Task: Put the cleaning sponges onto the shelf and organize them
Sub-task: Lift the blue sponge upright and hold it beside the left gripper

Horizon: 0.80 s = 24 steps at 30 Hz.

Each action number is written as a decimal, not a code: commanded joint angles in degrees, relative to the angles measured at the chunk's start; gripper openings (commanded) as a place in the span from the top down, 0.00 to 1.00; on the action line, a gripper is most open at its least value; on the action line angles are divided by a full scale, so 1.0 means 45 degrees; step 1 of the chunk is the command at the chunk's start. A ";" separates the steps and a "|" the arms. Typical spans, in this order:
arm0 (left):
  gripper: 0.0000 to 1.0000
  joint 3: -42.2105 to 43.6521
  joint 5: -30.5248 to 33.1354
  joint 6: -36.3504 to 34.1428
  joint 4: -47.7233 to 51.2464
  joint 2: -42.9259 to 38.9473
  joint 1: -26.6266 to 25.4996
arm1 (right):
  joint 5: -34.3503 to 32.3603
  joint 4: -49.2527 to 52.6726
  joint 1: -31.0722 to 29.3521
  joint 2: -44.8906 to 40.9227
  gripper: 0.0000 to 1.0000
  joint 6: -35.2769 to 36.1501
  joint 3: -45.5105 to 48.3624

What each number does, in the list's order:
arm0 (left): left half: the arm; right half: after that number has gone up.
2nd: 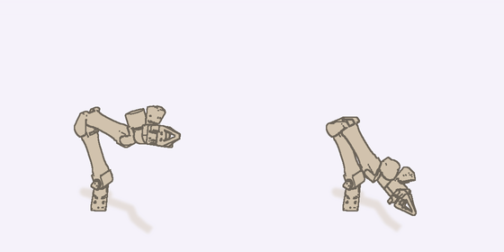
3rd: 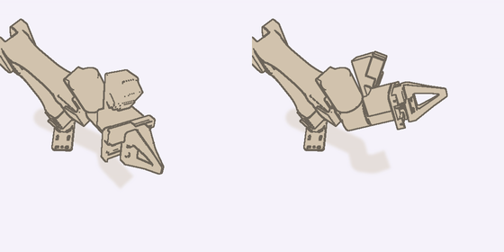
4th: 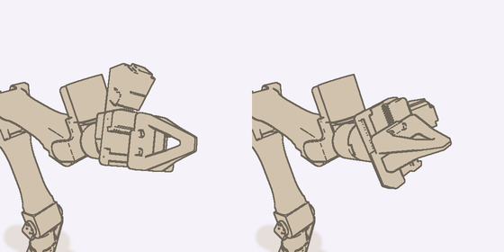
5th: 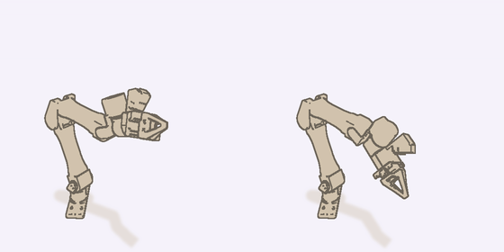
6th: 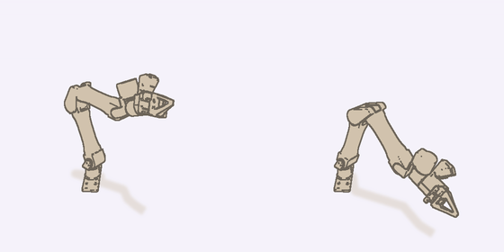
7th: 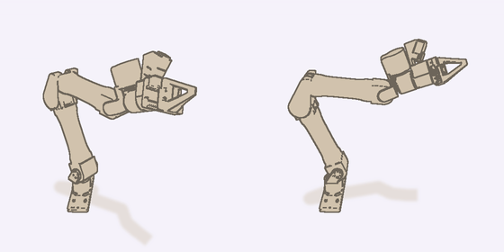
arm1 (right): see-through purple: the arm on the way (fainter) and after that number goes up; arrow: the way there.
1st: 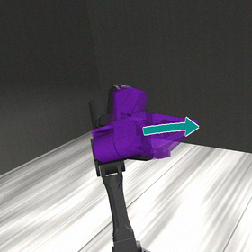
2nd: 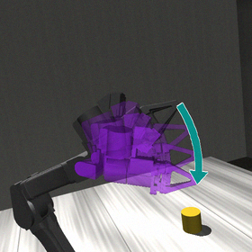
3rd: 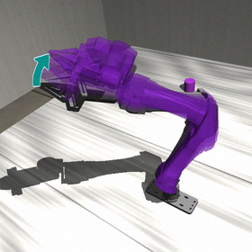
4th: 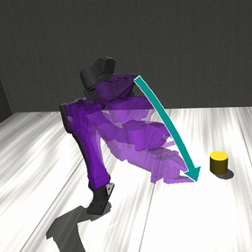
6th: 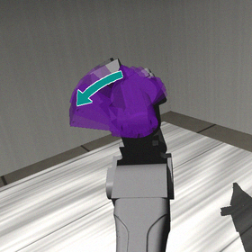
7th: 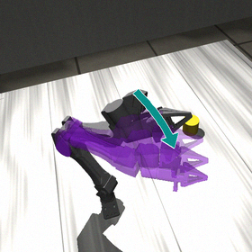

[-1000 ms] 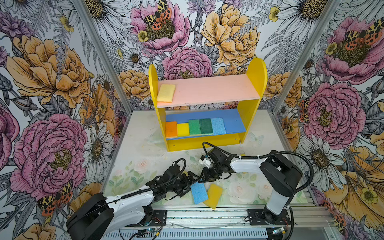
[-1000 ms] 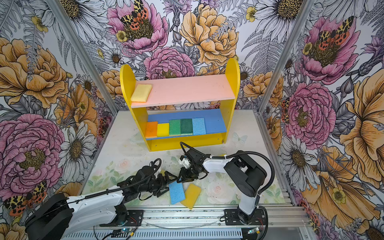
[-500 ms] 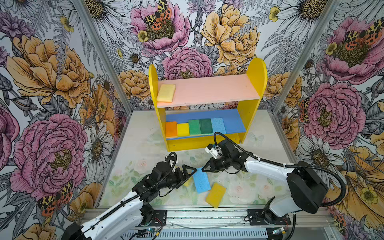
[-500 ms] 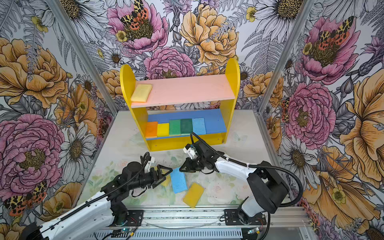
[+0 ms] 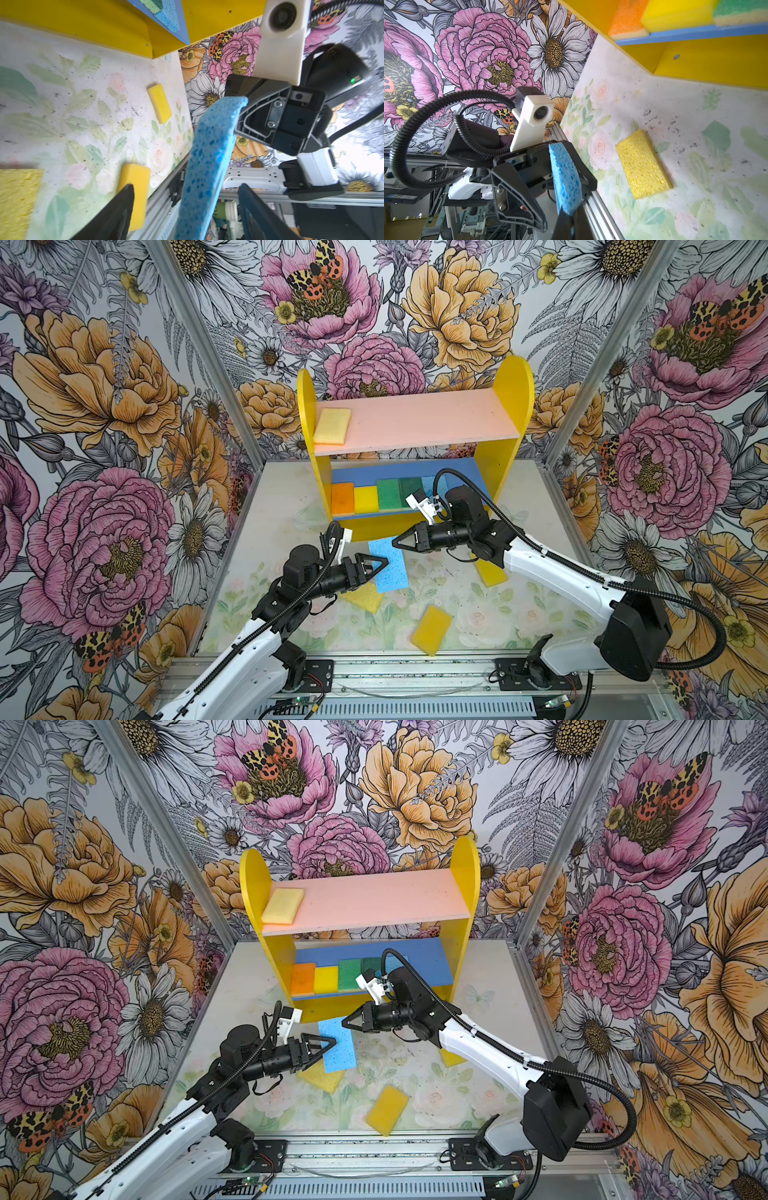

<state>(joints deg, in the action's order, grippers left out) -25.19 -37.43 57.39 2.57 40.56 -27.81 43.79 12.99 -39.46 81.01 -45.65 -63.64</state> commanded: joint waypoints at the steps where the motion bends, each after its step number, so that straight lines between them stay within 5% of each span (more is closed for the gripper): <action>1: 0.43 -0.0037 -0.0652 0.0298 -0.1891 0.0084 0.0128 | 0.0054 0.0012 -0.0127 -0.0229 0.97 -0.0198 -0.0369; 7: 0.87 -0.0030 -0.0865 0.0569 -0.2468 0.0206 0.0289 | -0.0284 0.0022 -0.0254 -0.0093 0.86 -0.0289 -0.0563; 13: 0.90 0.0042 -0.1053 0.1195 -0.2739 -0.0132 0.1137 | -0.0932 0.0855 -0.0313 -0.0447 0.53 0.0071 -0.0523; 24: 0.90 -0.0631 -0.1580 0.1313 -0.3019 0.0479 0.2168 | -0.1079 0.0970 -0.1106 -0.0806 0.52 0.0067 -0.0206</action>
<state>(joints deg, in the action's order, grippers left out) -25.85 -42.57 63.11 -8.71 42.52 -18.55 39.88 17.08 -43.70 78.54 -46.19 -64.62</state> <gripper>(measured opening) 0.101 0.487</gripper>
